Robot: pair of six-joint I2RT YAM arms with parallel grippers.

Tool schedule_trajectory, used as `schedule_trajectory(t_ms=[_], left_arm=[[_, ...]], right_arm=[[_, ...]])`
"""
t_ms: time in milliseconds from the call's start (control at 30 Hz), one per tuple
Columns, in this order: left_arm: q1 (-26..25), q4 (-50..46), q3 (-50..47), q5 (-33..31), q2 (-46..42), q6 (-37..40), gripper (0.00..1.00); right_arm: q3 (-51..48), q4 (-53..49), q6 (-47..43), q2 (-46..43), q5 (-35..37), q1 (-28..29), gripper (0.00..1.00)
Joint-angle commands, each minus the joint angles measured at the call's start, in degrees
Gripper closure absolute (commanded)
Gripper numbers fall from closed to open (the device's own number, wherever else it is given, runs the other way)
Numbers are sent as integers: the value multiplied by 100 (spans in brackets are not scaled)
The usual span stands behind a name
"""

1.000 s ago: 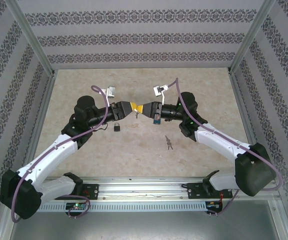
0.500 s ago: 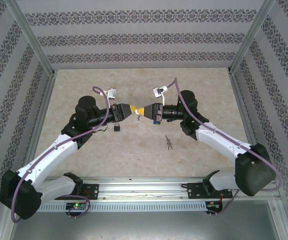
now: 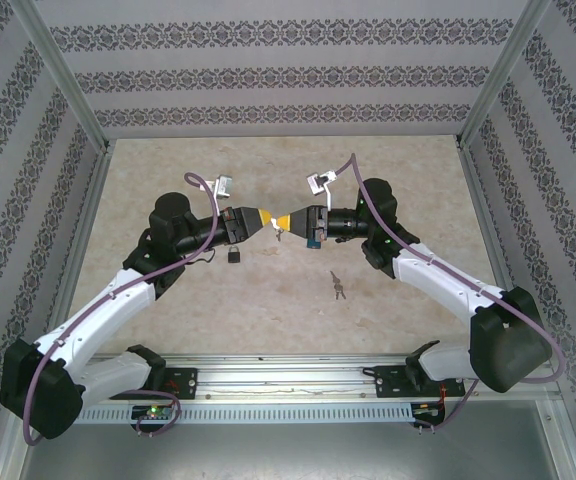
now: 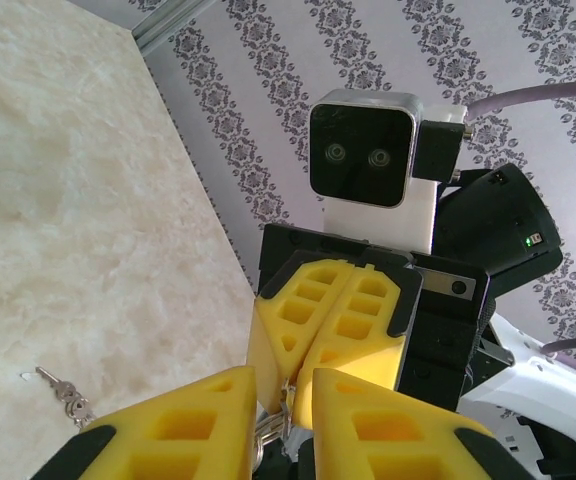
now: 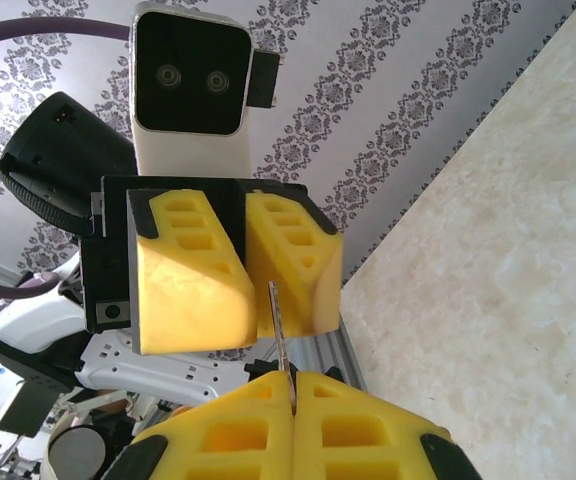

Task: Unlock with the key

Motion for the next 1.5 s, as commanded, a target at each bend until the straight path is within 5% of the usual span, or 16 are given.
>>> schedule_trajectory(t_ms=[0,267,433,533,567,667,733,1167,1467], left_arm=[[53,441,-76,80,-28,-102,77],[66,570,-122,135,-57,-166,75],[71,657,-145,216,-43,-216,98],[70,632,-144,202,-26,-232,100],[71,604,-138,151,-31,-241,100],[70,637,-222,-155,-41,-357,100],[70,899,-339,-268,-38,-497,100],[79,1328,-565,-477,-129,-743,100],[151,1446,-724,-649,-308,-837,100]], right_arm=[[177,102,-99,-14,-248,-11,100],[168,138,-38,86,-377,-3,100],[168,147,-23,117,-408,-21,100],[113,206,24,89,-258,-111,100],[82,293,67,55,-199,-141,98],[42,385,113,-90,202,-170,63],[-64,568,215,-154,565,-116,54],[-361,1383,643,179,1124,410,52],[-437,1526,716,198,1069,471,64]])
